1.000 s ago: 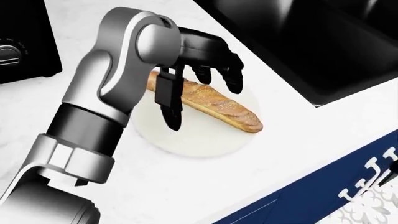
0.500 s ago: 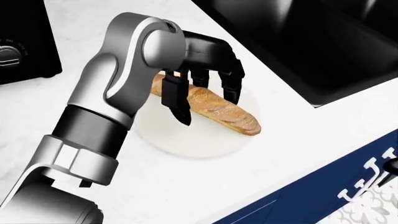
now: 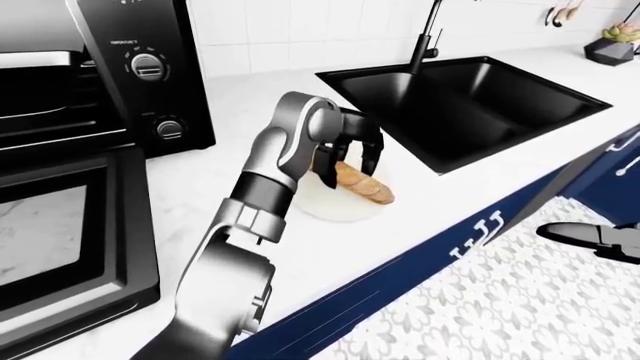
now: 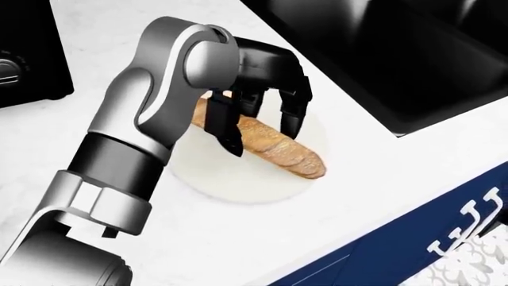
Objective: Place the baguette on the tray of the toaster oven.
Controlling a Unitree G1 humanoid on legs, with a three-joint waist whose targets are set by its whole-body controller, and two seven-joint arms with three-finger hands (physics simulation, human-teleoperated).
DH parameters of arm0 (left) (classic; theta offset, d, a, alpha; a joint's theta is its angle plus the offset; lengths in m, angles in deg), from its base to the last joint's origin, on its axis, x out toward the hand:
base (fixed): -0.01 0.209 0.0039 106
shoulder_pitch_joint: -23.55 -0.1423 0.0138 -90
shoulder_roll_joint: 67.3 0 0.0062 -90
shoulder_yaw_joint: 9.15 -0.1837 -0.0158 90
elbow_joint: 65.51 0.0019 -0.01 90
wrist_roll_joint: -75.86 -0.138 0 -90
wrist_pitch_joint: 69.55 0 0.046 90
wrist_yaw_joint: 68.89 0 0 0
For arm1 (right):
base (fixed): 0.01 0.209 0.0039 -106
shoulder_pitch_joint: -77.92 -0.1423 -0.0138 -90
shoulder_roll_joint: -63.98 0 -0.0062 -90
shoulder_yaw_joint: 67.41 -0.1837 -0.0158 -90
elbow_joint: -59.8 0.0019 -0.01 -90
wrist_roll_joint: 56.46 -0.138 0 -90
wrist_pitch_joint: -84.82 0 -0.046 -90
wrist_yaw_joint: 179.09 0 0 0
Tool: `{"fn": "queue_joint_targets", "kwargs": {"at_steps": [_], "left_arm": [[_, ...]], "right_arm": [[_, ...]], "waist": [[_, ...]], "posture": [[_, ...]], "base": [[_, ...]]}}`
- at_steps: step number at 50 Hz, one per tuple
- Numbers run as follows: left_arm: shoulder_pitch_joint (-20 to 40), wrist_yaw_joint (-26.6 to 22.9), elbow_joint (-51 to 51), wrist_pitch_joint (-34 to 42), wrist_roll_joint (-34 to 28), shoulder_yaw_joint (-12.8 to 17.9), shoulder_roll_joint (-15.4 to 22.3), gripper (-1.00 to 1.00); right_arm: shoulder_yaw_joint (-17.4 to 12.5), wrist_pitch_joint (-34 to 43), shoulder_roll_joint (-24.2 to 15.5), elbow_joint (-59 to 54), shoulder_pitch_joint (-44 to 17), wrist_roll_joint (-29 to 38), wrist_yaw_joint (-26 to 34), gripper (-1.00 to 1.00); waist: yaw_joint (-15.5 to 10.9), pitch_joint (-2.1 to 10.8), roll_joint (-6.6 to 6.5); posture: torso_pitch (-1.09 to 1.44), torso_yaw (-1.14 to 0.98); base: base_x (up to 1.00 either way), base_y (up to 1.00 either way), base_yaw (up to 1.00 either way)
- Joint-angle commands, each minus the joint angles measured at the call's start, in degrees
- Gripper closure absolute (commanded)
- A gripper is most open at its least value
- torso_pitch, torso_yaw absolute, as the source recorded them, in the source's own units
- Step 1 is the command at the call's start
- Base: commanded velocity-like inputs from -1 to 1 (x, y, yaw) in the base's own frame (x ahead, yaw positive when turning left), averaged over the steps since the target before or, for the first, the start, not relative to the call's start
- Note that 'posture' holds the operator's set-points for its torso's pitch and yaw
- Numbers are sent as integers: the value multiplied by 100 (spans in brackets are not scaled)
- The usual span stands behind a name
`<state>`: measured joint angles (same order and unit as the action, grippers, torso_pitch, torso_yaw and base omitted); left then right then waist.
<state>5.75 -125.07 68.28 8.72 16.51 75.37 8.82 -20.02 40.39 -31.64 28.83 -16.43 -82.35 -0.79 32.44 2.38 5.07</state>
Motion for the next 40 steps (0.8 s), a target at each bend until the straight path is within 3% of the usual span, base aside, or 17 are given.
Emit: {"fn": "queue_joint_targets", "kwargs": {"at_steps": [1,9,19,21,25,35,40], "left_arm": [[230,138,-141,-54,-53,39,39,38],[359,286,-125,-44,-63,72,58,50],[531,385,-143,37,-55,98,115,60],[614,414,-120,53,-33,121,132,84],[793,517,13,41,11,152,194,100],[1084,424,-384,355,413,252,248,100],[1180,39,-1313,745,564,272,218,100]], "right_arm": [[14,-168,-84,97,-93,71,-58,-100],[255,-135,83,97,-220,451,44,-100],[118,-86,70,97,-256,389,119,-100],[132,-83,63,97,-261,393,109,-100],[179,-74,73,97,-285,444,108,-100],[149,-47,76,97,-311,434,148,-100],[242,-78,109,97,-296,513,139,-100]], "waist": [[-8,108,18],[14,108,0],[-2,97,-5],[-3,98,-6],[-3,97,-7],[-8,70,-11],[-5,48,-14]], "posture": [[0,-53],[0,-53],[0,-53],[0,-53],[0,-53],[0,-53],[0,-53]], "base": [[0,0,0],[0,0,0],[0,0,0],[0,0,0],[0,0,0],[0,0,0],[0,0,0]]}}
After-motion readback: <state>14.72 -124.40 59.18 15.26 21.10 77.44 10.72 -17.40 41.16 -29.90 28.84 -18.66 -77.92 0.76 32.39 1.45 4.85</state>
